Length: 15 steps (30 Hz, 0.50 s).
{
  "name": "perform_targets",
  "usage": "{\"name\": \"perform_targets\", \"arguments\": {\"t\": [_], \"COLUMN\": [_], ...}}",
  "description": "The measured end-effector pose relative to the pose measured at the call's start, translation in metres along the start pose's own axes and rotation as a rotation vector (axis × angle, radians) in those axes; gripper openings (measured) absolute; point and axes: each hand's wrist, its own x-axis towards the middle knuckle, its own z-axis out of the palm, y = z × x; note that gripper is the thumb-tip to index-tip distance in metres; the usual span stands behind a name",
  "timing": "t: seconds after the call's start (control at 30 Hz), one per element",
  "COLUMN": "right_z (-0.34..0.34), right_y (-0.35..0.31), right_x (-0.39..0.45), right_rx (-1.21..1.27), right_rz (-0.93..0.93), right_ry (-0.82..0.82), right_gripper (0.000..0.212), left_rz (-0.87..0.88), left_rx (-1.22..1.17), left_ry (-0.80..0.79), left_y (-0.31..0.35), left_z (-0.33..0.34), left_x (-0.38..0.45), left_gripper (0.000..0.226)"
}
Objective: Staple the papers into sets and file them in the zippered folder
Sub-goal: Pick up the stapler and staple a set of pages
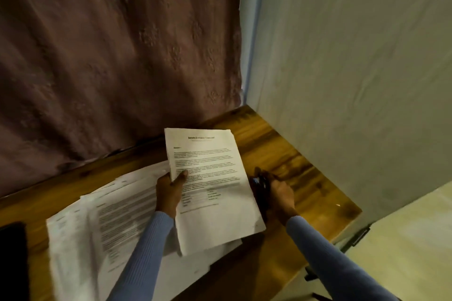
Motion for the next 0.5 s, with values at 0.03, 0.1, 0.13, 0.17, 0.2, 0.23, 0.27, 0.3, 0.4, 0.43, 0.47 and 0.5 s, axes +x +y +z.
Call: {"name": "perform_targets", "arguments": {"t": [0.03, 0.1, 0.13, 0.17, 0.2, 0.23, 0.27, 0.3, 0.4, 0.43, 0.47, 0.5], "right_z": [-0.005, -0.021, -0.029, -0.037, -0.043, -0.049, -0.053, -0.055, -0.056, -0.056, -0.054, -0.054], "right_y": [0.004, 0.013, 0.018, 0.024, 0.030, 0.035, 0.040, 0.043, 0.059, 0.063, 0.067, 0.069], "right_x": [0.006, 0.017, 0.022, 0.030, 0.037, 0.043, 0.048, 0.051, 0.055, 0.055, 0.055, 0.055], "right_rx": [0.013, 0.101, 0.131, 0.149, 0.155, 0.165, 0.184, 0.207, 0.177, 0.157, 0.141, 0.126], "right_rz": [-0.009, -0.012, -0.018, -0.017, -0.004, 0.009, 0.020, 0.030, 0.053, 0.055, 0.047, 0.039], "right_ry": [0.048, 0.147, 0.192, 0.236, 0.262, 0.273, 0.271, 0.264, 0.238, 0.225, 0.215, 0.208], "right_gripper": [0.028, 0.027, 0.027, 0.028, 0.030, 0.032, 0.032, 0.032, 0.035, 0.035, 0.034, 0.034], "left_rz": [-0.023, -0.063, -0.082, -0.101, -0.121, -0.129, -0.128, -0.118, -0.089, -0.080, -0.066, -0.045], "left_rx": [-0.001, -0.011, -0.017, -0.013, 0.004, 0.027, 0.058, 0.083, 0.111, 0.120, 0.143, 0.169], "left_ry": [0.001, 0.001, -0.007, -0.021, -0.031, -0.039, -0.046, -0.054, -0.071, -0.071, -0.063, -0.048], "left_y": [-0.003, -0.007, -0.008, -0.010, -0.012, -0.015, -0.017, -0.018, -0.019, -0.020, -0.020, -0.019], "left_z": [0.011, 0.034, 0.046, 0.059, 0.072, 0.086, 0.099, 0.110, 0.136, 0.140, 0.143, 0.145], "left_x": [0.005, 0.011, 0.013, 0.014, 0.015, 0.017, 0.019, 0.019, 0.021, 0.021, 0.020, 0.018], "left_gripper": [0.026, 0.028, 0.030, 0.030, 0.030, 0.031, 0.033, 0.036, 0.038, 0.037, 0.035, 0.034]}}
